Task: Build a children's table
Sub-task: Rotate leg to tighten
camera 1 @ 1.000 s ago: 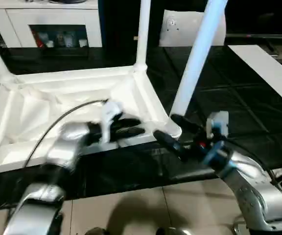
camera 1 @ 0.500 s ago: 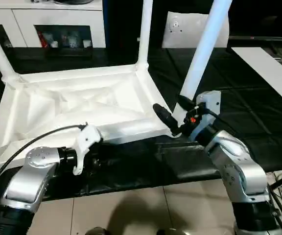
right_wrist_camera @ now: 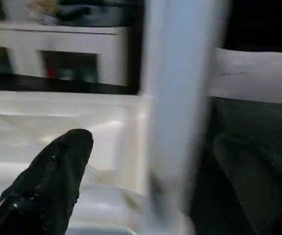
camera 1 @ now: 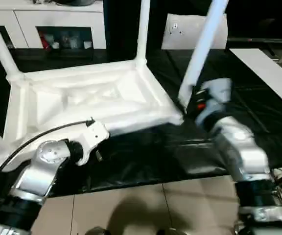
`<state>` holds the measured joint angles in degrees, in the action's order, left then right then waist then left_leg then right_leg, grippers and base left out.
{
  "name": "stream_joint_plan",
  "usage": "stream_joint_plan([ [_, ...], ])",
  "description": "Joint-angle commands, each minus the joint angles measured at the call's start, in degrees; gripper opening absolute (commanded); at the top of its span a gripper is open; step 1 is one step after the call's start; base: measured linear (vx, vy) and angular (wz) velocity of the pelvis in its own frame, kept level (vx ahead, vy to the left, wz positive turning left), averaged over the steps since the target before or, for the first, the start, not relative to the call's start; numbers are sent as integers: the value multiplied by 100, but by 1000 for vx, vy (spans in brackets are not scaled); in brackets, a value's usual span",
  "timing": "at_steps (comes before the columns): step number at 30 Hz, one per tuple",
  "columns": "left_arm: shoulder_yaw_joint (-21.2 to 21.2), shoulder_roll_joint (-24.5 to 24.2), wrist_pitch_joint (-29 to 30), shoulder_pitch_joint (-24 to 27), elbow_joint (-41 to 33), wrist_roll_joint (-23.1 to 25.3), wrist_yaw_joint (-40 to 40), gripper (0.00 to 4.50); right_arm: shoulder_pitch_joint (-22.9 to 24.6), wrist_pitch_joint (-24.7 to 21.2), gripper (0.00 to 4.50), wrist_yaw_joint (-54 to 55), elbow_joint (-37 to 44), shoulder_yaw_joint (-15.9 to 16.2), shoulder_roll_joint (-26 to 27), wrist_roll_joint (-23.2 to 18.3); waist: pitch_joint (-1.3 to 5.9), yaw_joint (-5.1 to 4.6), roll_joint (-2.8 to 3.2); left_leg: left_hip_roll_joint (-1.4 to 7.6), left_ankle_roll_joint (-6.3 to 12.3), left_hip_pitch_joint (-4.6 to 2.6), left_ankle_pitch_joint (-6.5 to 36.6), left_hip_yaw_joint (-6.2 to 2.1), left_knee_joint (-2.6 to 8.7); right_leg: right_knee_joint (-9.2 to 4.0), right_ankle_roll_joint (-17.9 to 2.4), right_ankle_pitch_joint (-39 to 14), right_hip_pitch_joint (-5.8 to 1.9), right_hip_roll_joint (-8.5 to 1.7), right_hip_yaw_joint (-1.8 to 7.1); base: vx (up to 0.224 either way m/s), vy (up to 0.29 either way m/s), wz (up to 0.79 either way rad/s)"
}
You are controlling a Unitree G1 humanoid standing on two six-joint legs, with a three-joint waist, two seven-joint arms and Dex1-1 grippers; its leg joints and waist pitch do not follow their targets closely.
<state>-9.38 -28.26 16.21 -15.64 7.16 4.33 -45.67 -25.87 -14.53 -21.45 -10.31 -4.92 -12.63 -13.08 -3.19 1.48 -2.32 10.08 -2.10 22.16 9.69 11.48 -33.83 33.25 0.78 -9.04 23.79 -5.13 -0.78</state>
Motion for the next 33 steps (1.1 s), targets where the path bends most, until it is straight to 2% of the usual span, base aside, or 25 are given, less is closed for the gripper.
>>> stream_joint_plan([
  [1,204,120,-94,-57,-100,-35,310,444,-64,73,450,-100,-33,36,-24,29,395,-53,114,209,-290,-164,2098,-133,466,-333,-780,-1683,-155,-136,107,0,0,0],
  [2,204,120,-94,-57,-100,-35,310,444,-64,73,450,-100,-33,36,-24,29,400,-66,104,209,-270,-145,2042,-136,463,-327,-798,-1642,-175,-143,106,0,0,0],
  [5,583,559,9,264,-527,-510,639,444,132,-32,450,-456,237,267,-45,-97,402,-108,98,224,-124,-119,1902,-124,437,-323,-964,-1473,-184,-154,104,0,0,0],
  [8,804,789,60,469,-773,-731,828,444,300,-152,450,-664,447,400,-64,-193,407,-122,101,236,-24,-98,1809,-117,423,-313,-996,-1427,-208,-143,97,0,0,0],
  [10,1069,1047,107,782,-1117,-1003,1090,444,564,-271,450,-860,739,595,-102,-241,398,-107,111,260,-5,-102,1774,-116,428,-319,-1007,-1369,-207,-139,96,0,0,0],
  [11,1306,1243,110,1061,-1397,-1181,1361,444,778,-366,450,-911,939,716,-116,-241,394,-106,140,272,-11,-90,1773,-120,435,-321,-1018,-1333,-215,-130,95,0,0,0],
  [12,1375,1295,106,1147,-1482,-1232,1433,444,838,-393,450,-913,988,742,-116,-239,386,-116,124,270,-3,-81,1791,-118,441,-338,-1003,-1365,-214,-120,91,0,0,0],
  [13,1465,1358,86,1274,-1602,-1266,1525,444,919,-417,450,-905,1055,770,-112,-237,384,-113,151,268,-28,-91,1880,-123,446,-351,-976,-1533,-199,-114,86,0,0,0],
  [16,1703,1527,-104,1757,-1995,-1309,1775,444,1183,-538,450,-959,1316,894,-112,-266,332,-124,140,283,-138,-104,2218,-134,457,-404,-821,-1950,-163,-91,88,0,0,0],
  [18,1982,1755,-280,2280,-2416,-1341,2078,444,1454,-683,450,-1147,1649,1161,-166,-321,278,-122,164,274,-168,-127,2463,-141,472,-452,-665,-2301,-114,-71,88,0,0,0],
  [19,2039,1795,-346,2394,-2502,-1280,2170,444,1509,-730,450,-1221,1732,1241,-189,-343,271,-140,149,282,-179,-105,2520,-151,479,-461,-624,-2377,-136,-78,85,0,0,0],
  [20,2120,1857,-413,2589,-2659,-1210,2313,444,1601,-812,450,-1339,1881,1374,-234,-377,235,-144,141,275,-189,-126,2710,-162,484,-516,-444,-2732,-79,-64,81,0,0,0],
  [21,2155,1890,-474,2675,-2722,-1177,2373,444,1629,-832,450,-1387,1927,1430,-251,-389,244,-147,144,273,-198,-132,2736,-169,475,-514,-410,-2773,-73,-61,84,0,0,0],
  [24,2395,2162,-710,3156,-3063,-1047,2812,444,1714,-954,450,-1550,2097,1643,-266,-469,195,-153,126,274,-214,-134,2875,-195,494,-566,-248,-3042,-39,-55,77,0,0,0],
  [25,2458,2250,-774,3272,-3134,-1029,2919,444,1713,-968,450,-1573,2105,1674,-259,-475,193,-159,104,272,-216,-136,2891,-195,490,-564,-233,-3066,-30,-47,76,0,0,0],
  [26,2592,2517,-1032,3633,-3329,-969,3202,444,1696,-1010,450,-1661,2122,1753,-270,-480,165,-171,75,279,-224,-129,2987,-200,492,-602,-182,-3182,-13,-46,71,0,0,0],
  [27,2592,2517,-1032,3633,-3329,-969,3202,444,1696,-1010,450,-1661,2122,1753,-270,-480,171,-164,93,285,-236,-134,3021,-218,493,-588,-173,-3205,-21,-55,70,0,0,0],
  [28,2636,2668,-1164,3851,-3425,-928,3334,444,1677,-1029,450,-1709,2119,1790,-286,-478,161,-169,87,271,-240,-135,3070,-211,488,-615,-103,-3283,4,-42,71,0,0,0],
  [30,2645,2732,-1216,3946,-3463,-938,3371,444,1672,-1056,450,-1721,2127,1805,-290,-485,151,-175,79,270,-244,-129,3106,-224,489,-627,-44,-3369,13,-48,74,0,0,0],
  [31,2648,2770,-1242,4009,-3486,-952,3387,444,1671,-1079,450,-1727,2138,1812,-292,-492,148,-163,81,256,-259,-171,3210,-215,465,-666,13,-3488,64,-33,76,0,0,0],
  [33,2817,3078,-1361,4257,-3612,-873,3808,444,1645,-1246,450,-1975,2232,1891,-368,-655,127,-173,74,252,-284,-179,3368,-237,466,-693,56,-3614,60,-23,48,0,0,0],
])
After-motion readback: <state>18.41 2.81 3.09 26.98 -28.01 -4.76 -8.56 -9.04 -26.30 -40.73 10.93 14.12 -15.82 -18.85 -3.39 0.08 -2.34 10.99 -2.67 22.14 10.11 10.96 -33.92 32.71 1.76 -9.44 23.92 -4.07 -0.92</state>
